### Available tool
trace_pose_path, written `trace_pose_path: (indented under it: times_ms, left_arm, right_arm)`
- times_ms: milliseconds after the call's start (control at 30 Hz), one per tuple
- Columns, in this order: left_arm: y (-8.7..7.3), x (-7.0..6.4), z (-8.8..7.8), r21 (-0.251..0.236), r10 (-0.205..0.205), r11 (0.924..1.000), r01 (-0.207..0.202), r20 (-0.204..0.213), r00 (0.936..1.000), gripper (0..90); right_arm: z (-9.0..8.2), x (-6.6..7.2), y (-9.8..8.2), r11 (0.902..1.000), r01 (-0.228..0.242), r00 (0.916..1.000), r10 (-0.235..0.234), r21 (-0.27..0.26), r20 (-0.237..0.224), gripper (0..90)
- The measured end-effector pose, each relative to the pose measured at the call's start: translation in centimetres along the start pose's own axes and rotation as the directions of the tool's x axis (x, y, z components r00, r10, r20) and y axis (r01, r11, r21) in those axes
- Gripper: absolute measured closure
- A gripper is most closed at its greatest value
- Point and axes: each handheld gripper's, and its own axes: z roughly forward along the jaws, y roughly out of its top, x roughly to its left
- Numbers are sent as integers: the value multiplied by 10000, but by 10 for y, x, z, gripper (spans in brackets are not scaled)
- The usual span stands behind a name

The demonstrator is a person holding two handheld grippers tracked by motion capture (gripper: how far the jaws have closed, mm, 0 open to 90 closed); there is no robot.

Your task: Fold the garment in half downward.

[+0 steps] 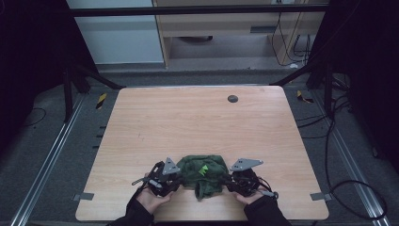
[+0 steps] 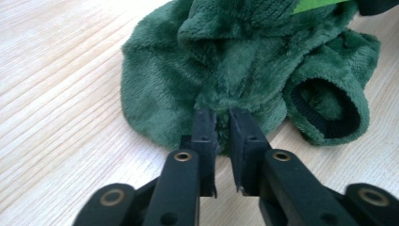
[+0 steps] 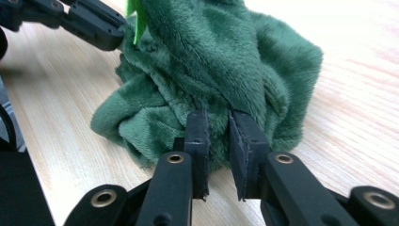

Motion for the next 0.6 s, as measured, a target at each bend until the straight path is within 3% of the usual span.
trace_pose_path:
  times_ms: [300,600]
  left_arm:
    - [7,12,-19,-557,-357,9979,337,-341,9988,703]
    - [29,29,-22,-783,-746,9944,712,-417,9963,664]
  right_arm:
    - [-21,-1,8,9956,-76,9992,112,-935,383,734]
    - [-18,-6,31,9898,-125,9978,216,-1422,628,696]
